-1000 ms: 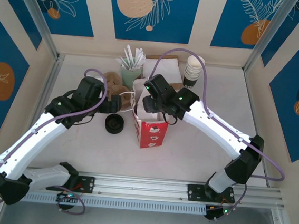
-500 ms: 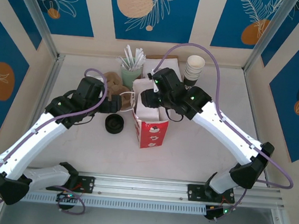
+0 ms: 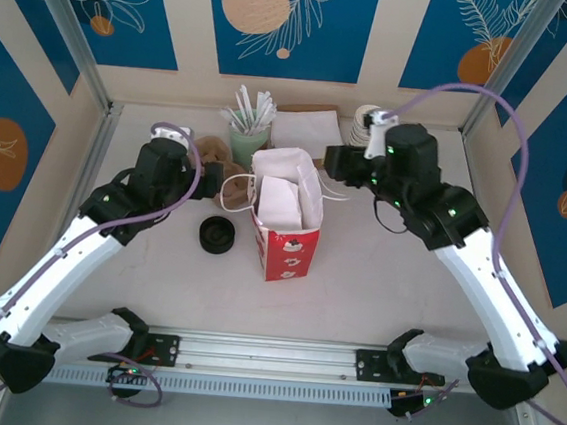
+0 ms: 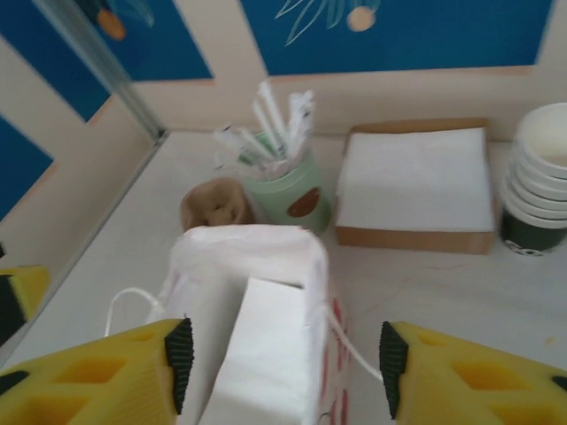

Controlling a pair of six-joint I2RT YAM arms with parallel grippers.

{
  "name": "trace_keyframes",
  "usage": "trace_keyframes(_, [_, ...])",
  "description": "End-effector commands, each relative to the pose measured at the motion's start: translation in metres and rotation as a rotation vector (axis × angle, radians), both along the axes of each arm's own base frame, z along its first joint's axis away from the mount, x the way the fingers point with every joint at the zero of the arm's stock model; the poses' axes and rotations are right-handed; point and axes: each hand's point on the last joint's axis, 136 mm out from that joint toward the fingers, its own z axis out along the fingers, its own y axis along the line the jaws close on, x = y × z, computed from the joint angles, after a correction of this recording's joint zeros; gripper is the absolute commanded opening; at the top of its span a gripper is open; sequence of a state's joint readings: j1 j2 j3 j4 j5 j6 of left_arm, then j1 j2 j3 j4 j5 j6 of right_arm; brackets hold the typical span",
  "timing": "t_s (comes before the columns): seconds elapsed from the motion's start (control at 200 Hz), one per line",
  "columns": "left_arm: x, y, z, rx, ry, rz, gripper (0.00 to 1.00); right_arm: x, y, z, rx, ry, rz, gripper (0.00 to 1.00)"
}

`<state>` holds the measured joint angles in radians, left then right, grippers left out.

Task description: Pack the takeout coffee

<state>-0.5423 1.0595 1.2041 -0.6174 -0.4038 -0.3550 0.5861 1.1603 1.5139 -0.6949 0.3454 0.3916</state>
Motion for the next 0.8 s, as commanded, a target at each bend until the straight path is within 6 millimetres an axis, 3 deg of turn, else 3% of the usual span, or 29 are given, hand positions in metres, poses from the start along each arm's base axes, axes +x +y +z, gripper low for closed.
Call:
trace_keyframes(0.0, [0.015, 0.031, 0.022, 0.093, -0.162, 0.116, 1.00, 0.010, -0.039, -0.011, 0.003, -0.031, -0.131, 0.65])
trace_keyframes(0.105, [0.021, 0.054, 0.015, 0.134, -0.209, 0.208, 1.00, 0.019, -0.085, -0.038, -0.033, -0.044, -0.290, 0.81])
trace_keyframes(0.22, [0.029, 0.076, -0.006, 0.201, -0.257, 0.280, 1.00, 0.026, -0.125, -0.073, -0.072, -0.056, -0.422, 1.00])
trace_keyframes(0.325, [0.034, 0.092, -0.035, 0.213, -0.296, 0.314, 1.00, 0.033, -0.155, -0.110, -0.065, -0.042, -0.518, 0.99])
trace_keyframes(0.62, [0.047, 0.131, -0.126, 0.265, -0.233, 0.336, 1.00, 0.056, -0.194, -0.212, -0.165, -0.034, -0.570, 0.99])
trace_keyframes(0.79, [0.051, 0.150, -0.173, 0.214, -0.171, 0.358, 1.00, 0.066, -0.194, -0.252, -0.153, -0.062, -0.534, 0.99])
